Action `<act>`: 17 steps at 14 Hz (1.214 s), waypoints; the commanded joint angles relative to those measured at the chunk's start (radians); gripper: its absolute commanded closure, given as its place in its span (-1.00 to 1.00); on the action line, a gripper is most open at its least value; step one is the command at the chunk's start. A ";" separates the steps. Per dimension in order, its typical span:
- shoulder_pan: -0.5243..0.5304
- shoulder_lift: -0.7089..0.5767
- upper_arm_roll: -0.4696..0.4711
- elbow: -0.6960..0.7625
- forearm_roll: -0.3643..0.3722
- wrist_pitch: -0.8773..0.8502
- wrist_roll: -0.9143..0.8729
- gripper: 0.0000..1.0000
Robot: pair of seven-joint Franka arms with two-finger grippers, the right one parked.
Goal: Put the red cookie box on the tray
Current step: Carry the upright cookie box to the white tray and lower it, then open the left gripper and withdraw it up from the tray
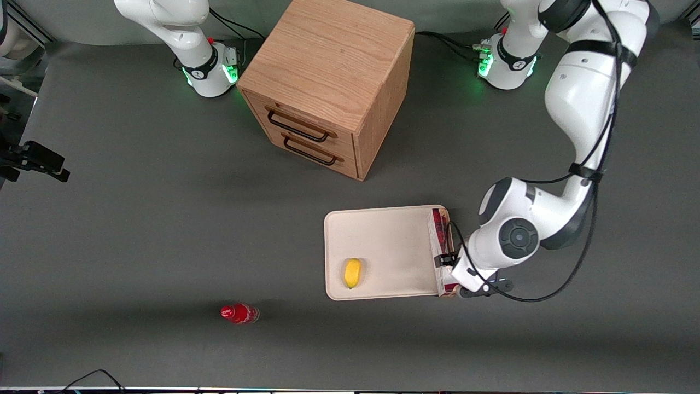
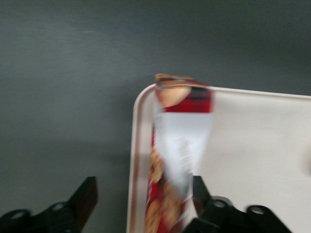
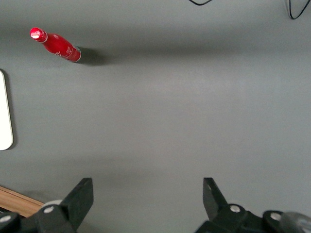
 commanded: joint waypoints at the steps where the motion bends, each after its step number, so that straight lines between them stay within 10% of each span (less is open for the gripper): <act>1: 0.033 -0.102 -0.001 0.083 -0.083 -0.215 -0.006 -1.00; 8: 0.122 -0.366 0.114 0.116 -0.115 -0.632 0.374 -1.00; 17: -0.002 -0.834 0.372 -0.361 -0.178 -0.605 0.641 -1.00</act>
